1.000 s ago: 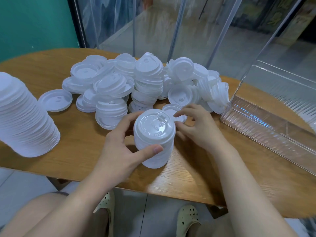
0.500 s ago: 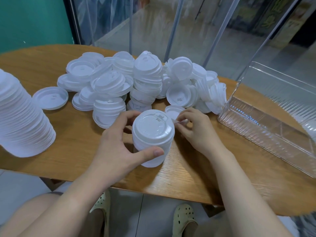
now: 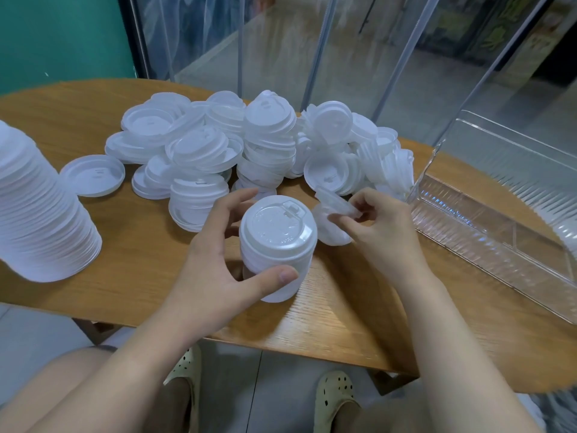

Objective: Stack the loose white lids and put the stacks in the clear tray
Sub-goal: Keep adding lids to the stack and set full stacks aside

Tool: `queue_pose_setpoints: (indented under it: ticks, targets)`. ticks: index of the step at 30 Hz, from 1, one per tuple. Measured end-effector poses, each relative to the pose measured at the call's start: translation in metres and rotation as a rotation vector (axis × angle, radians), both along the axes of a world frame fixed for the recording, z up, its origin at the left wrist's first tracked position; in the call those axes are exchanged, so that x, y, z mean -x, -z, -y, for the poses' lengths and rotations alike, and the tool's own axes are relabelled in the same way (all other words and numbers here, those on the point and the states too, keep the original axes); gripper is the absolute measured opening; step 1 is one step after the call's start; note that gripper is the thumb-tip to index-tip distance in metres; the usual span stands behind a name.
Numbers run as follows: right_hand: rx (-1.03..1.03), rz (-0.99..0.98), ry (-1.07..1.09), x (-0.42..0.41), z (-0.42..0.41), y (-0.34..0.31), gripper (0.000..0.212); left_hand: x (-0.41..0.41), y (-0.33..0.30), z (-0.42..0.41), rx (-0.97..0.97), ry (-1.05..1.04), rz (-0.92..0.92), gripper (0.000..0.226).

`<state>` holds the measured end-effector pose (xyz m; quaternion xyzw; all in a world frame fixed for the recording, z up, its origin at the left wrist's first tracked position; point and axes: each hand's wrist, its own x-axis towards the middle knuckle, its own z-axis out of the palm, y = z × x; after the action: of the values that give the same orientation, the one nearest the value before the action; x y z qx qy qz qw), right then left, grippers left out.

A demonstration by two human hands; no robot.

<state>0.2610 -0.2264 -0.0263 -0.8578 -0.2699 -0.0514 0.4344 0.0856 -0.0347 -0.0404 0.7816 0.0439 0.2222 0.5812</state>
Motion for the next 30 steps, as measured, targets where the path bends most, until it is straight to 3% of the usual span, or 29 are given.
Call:
queue_pose_setpoints:
  ticks: [7,10,12,15,23,30]
  targets:
    - [-0.21,0.19,-0.087,0.021,-0.001,-0.029,0.005,0.002,-0.002,0.001,-0.028,0.019,0.035,0.081]
    - [-0.211,0.298,-0.132,0.033,-0.001,-0.04,0.018,0.003,-0.003,0.003,-0.037,0.023,0.057,0.074]
    - [-0.225,0.329,-0.141,0.039,-0.002,-0.045,0.016,0.003,-0.003,0.003,-0.028,0.018,0.059,0.072]
    - [-0.243,0.312,-0.156,0.044,-0.004,-0.048,0.011,0.003,-0.004,0.003,-0.024,0.006,0.055,0.068]
    - [-0.383,0.138,-0.19,0.056,-0.01,-0.053,0.027,0.0,-0.003,0.003,-0.022,-0.013,0.05,0.068]
    - [-0.416,0.03,-0.304,0.067,-0.018,-0.055,0.026,0.001,-0.004,0.002,-0.031,-0.012,0.043,0.071]
